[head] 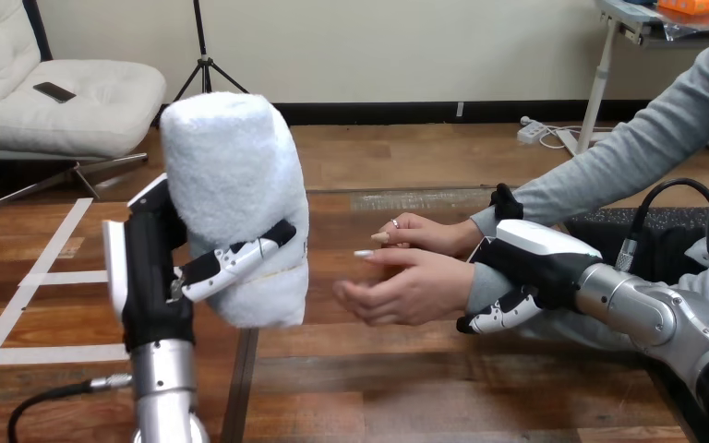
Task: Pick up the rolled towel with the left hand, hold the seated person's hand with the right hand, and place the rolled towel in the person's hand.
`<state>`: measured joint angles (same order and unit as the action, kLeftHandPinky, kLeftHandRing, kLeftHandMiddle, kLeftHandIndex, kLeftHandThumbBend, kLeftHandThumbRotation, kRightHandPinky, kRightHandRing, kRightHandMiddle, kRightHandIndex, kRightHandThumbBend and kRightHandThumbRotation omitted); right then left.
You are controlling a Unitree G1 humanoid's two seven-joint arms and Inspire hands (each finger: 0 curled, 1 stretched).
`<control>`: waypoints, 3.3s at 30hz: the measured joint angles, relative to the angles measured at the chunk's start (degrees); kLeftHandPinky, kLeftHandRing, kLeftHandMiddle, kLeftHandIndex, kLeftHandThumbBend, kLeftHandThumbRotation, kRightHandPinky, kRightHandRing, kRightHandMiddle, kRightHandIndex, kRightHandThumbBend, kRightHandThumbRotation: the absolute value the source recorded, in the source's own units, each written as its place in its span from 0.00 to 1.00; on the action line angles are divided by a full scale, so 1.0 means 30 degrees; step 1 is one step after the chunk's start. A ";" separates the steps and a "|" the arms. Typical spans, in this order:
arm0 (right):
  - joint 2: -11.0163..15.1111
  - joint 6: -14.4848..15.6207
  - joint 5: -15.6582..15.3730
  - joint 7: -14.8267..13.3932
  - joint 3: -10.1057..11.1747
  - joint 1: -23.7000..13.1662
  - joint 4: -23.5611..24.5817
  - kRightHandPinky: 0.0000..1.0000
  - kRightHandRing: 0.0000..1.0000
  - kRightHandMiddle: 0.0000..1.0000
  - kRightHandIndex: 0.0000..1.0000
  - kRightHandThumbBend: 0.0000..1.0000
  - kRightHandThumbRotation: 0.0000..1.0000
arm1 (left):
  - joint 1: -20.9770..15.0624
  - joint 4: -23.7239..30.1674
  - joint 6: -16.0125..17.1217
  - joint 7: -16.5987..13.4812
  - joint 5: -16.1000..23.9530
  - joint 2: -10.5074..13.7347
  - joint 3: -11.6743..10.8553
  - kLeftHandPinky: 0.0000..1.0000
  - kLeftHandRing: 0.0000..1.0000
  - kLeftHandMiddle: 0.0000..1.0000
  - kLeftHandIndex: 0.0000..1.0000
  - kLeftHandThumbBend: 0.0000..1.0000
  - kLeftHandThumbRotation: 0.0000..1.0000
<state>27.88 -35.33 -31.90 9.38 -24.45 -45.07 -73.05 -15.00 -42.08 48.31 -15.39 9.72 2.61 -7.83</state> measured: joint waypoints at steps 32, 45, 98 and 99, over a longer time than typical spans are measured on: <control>0.0054 -0.0344 0.0003 0.0389 0.0001 0.0008 0.0001 0.14 0.19 0.24 0.24 0.51 0.23 | -0.3745 -0.6139 0.0032 -0.1216 0.0694 0.0568 0.0085 0.31 0.34 0.39 0.41 0.55 0.00; 0.0097 -0.0532 0.0043 0.0426 0.0017 0.0030 0.0003 0.14 0.18 0.24 0.24 0.50 0.22 | -0.4672 -0.7062 0.0064 -0.1213 0.0670 0.0564 0.0097 0.31 0.34 0.39 0.41 0.56 0.00; 0.0190 -0.1224 0.0487 0.0918 0.0748 0.0129 0.0231 0.17 0.20 0.25 0.25 0.50 0.28 | -0.5562 -0.7527 0.0625 -0.1538 0.0729 0.0560 0.0840 0.31 0.34 0.39 0.41 0.55 0.00; 0.0184 -0.1209 0.0487 0.0931 0.0748 0.0125 0.0236 0.17 0.20 0.25 0.25 0.50 0.29 | -0.5561 -0.7551 0.0626 -0.1571 0.0731 0.0560 0.0855 0.31 0.34 0.39 0.41 0.55 0.00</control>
<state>28.43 -38.96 -30.44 12.17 -22.20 -44.69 -72.34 -31.69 -64.74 50.19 -20.10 11.91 4.29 -5.27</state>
